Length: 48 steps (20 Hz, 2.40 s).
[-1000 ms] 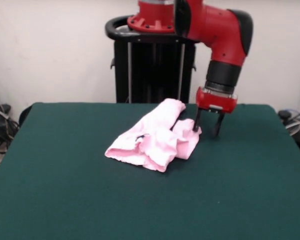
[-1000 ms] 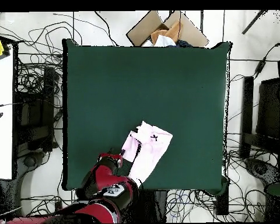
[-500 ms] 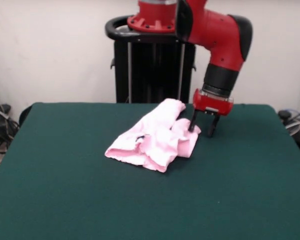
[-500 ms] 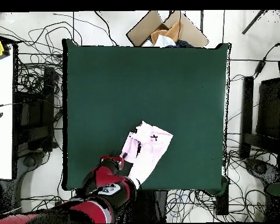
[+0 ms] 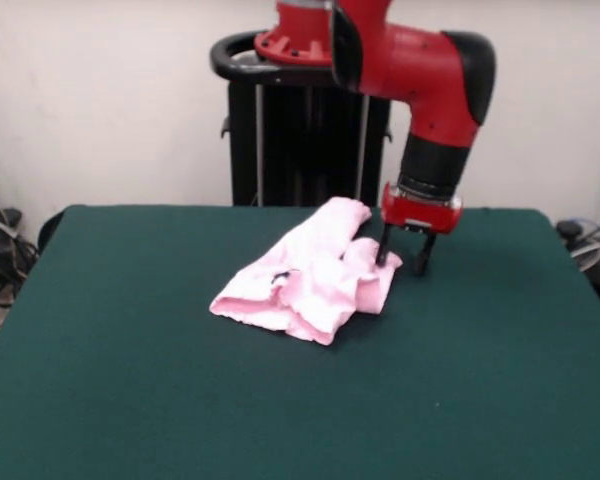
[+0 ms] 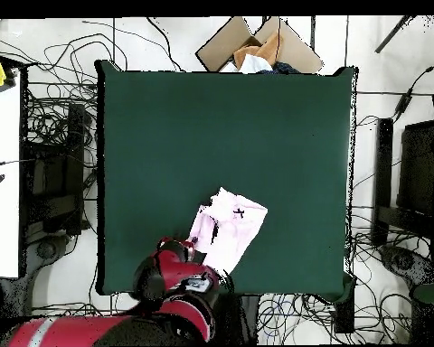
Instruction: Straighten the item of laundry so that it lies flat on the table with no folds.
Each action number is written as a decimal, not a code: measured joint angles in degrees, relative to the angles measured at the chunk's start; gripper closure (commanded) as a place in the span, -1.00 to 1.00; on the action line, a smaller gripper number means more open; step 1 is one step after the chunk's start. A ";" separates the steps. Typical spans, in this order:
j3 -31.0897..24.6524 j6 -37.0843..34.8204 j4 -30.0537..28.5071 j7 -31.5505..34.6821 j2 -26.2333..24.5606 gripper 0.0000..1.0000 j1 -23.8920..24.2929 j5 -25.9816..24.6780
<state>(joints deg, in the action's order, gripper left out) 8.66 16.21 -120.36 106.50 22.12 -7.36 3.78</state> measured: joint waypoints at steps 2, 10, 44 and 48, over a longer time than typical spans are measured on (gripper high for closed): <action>-1.37 -1.59 -0.02 0.00 0.56 -1.00 2.05 -0.38; -8.11 -10.01 -0.08 -0.01 2.54 -1.00 11.65 -0.75; -11.90 -1.82 -8.98 0.02 -0.12 -1.00 -0.56 -2.78; -8.90 5.51 -10.10 0.01 -0.72 -1.00 -5.26 -2.90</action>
<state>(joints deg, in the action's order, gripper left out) -0.24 21.72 -130.46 106.51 21.40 -12.62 0.89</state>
